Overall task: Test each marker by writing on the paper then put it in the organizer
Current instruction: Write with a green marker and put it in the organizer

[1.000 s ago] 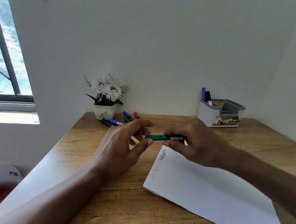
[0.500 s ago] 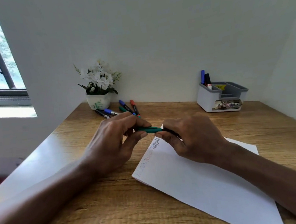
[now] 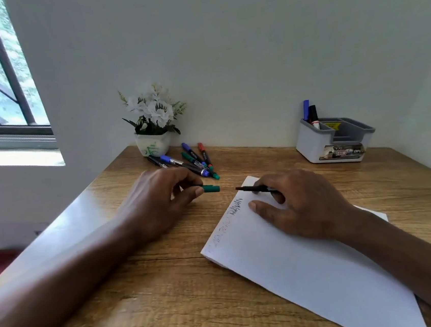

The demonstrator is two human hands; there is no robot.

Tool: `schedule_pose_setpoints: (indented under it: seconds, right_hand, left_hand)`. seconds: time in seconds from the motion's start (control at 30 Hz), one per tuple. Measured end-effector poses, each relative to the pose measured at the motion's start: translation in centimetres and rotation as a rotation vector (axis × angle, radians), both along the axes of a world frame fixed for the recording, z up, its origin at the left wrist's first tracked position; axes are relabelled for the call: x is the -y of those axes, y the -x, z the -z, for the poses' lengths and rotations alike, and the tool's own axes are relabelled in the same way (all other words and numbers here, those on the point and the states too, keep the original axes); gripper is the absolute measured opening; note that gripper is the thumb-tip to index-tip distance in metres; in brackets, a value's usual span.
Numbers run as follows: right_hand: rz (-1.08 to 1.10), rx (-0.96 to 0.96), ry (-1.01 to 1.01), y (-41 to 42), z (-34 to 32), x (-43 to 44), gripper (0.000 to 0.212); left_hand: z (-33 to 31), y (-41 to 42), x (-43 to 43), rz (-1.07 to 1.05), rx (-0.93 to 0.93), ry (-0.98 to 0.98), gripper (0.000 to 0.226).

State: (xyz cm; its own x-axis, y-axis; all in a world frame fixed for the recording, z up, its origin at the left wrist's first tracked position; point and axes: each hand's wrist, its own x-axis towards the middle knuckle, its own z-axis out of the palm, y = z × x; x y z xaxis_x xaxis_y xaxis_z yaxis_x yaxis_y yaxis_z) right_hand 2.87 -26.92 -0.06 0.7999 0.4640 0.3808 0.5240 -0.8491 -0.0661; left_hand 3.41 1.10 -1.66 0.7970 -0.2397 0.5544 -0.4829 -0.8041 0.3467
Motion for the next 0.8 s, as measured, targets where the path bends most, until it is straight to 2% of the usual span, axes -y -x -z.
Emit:
schedule_pose_setpoints:
  seconds: [0.07, 0.1, 0.2, 0.3, 0.4, 0.5, 0.6, 0.7, 0.8]
  right_hand:
    - [0.0, -0.06, 0.061, -0.2, 0.2, 0.2, 0.053]
    - [-0.006, -0.076, 0.069, -0.2, 0.2, 0.1, 0.058]
    - [0.013, -0.075, 0.05, 0.3, 0.5, -0.4, 0.058]
    - [0.097, -0.069, 0.067, 0.8, 0.6, -1.2, 0.064]
    - [0.156, -0.087, 0.074, 1.5, 0.6, -1.8, 0.068]
    - [0.183, -0.133, 0.051, 2.0, 0.3, -1.9, 0.057]
    - [0.053, -0.236, -0.249, 1.4, -0.5, -1.5, 0.026]
    - [-0.083, -0.421, -0.671, 0.7, -1.2, -1.0, 0.044]
    - [-0.173, -0.715, -1.038, 0.3, -1.4, -1.4, 0.031]
  left_hand:
    - [0.0, -0.2, 0.0, -0.008, -0.045, -0.095, 0.018]
    - [0.1, -0.4, 0.0, -0.016, -0.07, -0.135, 0.02]
    - [0.0, -0.4, 0.1, -0.046, -0.11, -0.173, 0.026]
    - [0.0, 0.1, 0.2, -0.133, -0.13, -0.182, 0.06]
    - [0.0, 0.8, 0.4, -0.229, -0.227, -0.224, 0.096]
    - [-0.1, 1.0, 0.7, -0.249, -0.281, -0.321, 0.108]
    - [-0.2, 0.9, 0.7, -0.244, -0.312, -0.356, 0.11]
    - [-0.1, 0.7, 0.5, -0.216, -0.322, -0.339, 0.112]
    - [0.0, 0.5, 0.4, -0.173, -0.351, -0.308, 0.116]
